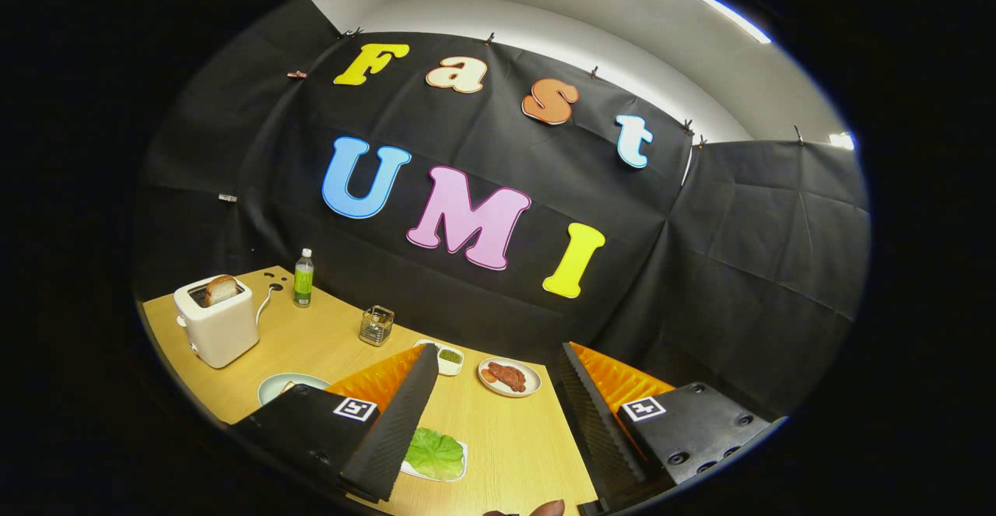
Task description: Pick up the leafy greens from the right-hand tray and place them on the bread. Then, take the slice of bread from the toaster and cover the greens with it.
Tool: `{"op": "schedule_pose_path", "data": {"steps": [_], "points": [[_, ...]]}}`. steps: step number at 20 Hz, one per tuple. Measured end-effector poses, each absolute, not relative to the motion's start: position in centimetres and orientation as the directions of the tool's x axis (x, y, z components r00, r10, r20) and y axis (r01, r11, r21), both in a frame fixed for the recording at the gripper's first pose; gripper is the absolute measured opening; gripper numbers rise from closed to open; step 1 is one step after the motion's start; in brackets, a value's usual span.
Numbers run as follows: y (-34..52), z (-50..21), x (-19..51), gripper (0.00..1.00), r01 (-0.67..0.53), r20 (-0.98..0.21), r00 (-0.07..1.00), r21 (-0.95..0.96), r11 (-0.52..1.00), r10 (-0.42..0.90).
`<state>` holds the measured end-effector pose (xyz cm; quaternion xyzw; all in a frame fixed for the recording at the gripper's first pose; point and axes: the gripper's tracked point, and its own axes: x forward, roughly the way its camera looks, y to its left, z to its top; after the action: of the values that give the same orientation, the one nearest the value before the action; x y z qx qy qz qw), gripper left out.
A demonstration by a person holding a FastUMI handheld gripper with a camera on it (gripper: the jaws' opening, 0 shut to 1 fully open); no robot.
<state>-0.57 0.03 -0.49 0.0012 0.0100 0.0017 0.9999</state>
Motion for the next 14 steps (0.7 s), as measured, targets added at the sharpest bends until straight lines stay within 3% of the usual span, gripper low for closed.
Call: {"op": "schedule_pose_path", "data": {"steps": [9,14], "points": [[0.7,-1.9,0.8,0.98,-0.088,-0.057,0.995,-0.042,0.995,0.086],[3.2,-9.6,3.0,0.98,-0.27,-0.24,0.936,-0.027,0.962,0.256]]}}
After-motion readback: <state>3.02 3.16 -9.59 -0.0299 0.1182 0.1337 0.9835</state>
